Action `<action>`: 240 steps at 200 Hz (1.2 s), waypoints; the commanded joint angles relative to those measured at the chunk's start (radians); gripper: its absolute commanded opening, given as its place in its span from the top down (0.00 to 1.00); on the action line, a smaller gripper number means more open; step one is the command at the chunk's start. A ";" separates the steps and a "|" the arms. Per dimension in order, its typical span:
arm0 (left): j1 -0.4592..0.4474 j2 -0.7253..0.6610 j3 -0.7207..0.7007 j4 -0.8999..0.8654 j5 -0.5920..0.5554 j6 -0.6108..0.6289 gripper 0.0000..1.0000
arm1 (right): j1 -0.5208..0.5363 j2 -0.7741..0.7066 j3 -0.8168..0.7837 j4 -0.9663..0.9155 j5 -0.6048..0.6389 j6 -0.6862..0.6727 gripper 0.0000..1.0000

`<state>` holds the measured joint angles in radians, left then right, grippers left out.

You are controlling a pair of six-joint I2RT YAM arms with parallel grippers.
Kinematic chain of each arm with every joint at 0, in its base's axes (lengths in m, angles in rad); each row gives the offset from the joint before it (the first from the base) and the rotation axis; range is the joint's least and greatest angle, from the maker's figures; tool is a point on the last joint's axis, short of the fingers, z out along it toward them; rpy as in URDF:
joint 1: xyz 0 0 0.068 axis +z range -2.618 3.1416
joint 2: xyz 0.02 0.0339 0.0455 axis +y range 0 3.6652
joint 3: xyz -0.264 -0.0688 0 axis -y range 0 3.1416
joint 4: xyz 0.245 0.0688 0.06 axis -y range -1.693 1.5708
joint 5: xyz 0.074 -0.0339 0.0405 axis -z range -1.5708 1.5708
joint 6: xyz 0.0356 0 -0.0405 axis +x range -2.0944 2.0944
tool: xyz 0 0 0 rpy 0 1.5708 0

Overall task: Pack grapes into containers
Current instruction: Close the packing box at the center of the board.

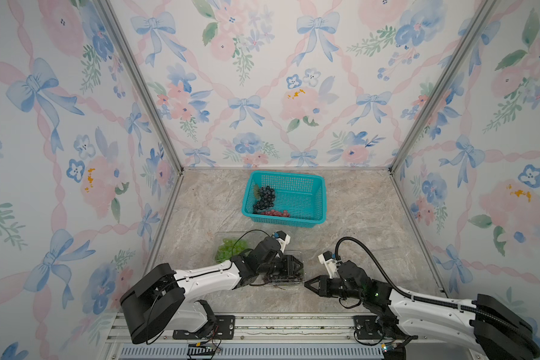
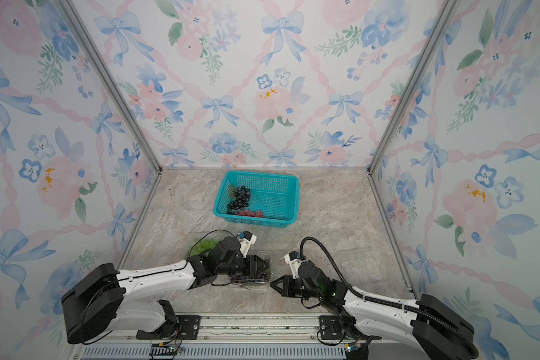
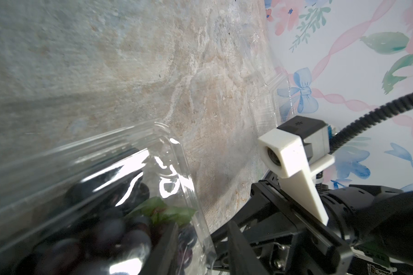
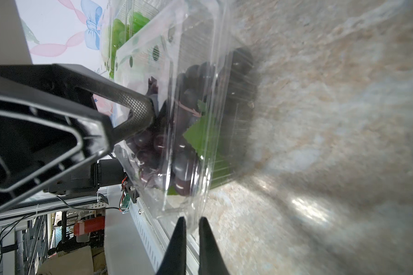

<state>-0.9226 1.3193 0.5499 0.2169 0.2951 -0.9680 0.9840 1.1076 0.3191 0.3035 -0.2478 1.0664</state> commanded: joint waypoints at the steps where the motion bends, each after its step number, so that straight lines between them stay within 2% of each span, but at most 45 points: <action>1: -0.007 0.020 -0.027 -0.040 -0.017 0.018 0.63 | 0.008 0.009 -0.021 -0.027 0.040 -0.009 0.86; 33: -0.005 0.023 -0.030 -0.037 -0.019 0.018 0.63 | 0.008 0.015 -0.009 -0.019 0.039 -0.016 0.78; 89: -0.005 0.027 -0.037 -0.033 -0.022 0.019 0.63 | 0.007 0.060 -0.005 0.040 0.030 -0.013 0.78; 151: -0.005 0.037 -0.039 -0.028 -0.024 0.016 0.63 | 0.030 0.163 -0.015 0.215 0.009 0.019 0.82; 174: -0.005 0.038 -0.040 -0.027 -0.020 0.015 0.64 | 0.042 0.196 -0.027 0.265 0.010 0.035 0.89; 191: -0.004 0.029 -0.038 -0.028 -0.026 0.015 0.64 | 0.042 0.199 -0.039 0.293 0.010 0.048 0.89; 209: 0.000 0.006 -0.024 -0.028 -0.034 0.021 0.64 | 0.041 0.155 -0.035 0.242 0.017 0.034 0.83; 219: 0.005 -0.012 -0.015 -0.028 -0.037 0.023 0.64 | 0.041 0.105 -0.013 0.143 0.031 0.003 0.70; 229: 0.012 -0.030 -0.006 -0.030 -0.037 0.023 0.63 | 0.042 0.043 0.019 0.019 0.060 -0.040 0.63; 233: 0.014 -0.039 -0.005 -0.031 -0.035 0.023 0.63 | 0.042 0.021 0.034 -0.031 0.072 -0.058 0.57; 240: 0.019 -0.052 -0.003 -0.032 -0.036 0.022 0.63 | 0.041 -0.019 0.054 -0.108 0.091 -0.088 0.35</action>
<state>-0.9199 1.3102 0.5388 0.2440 0.2768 -0.9680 1.0168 1.1809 0.3107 0.4370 -0.2230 1.0695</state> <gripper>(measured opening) 0.368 0.426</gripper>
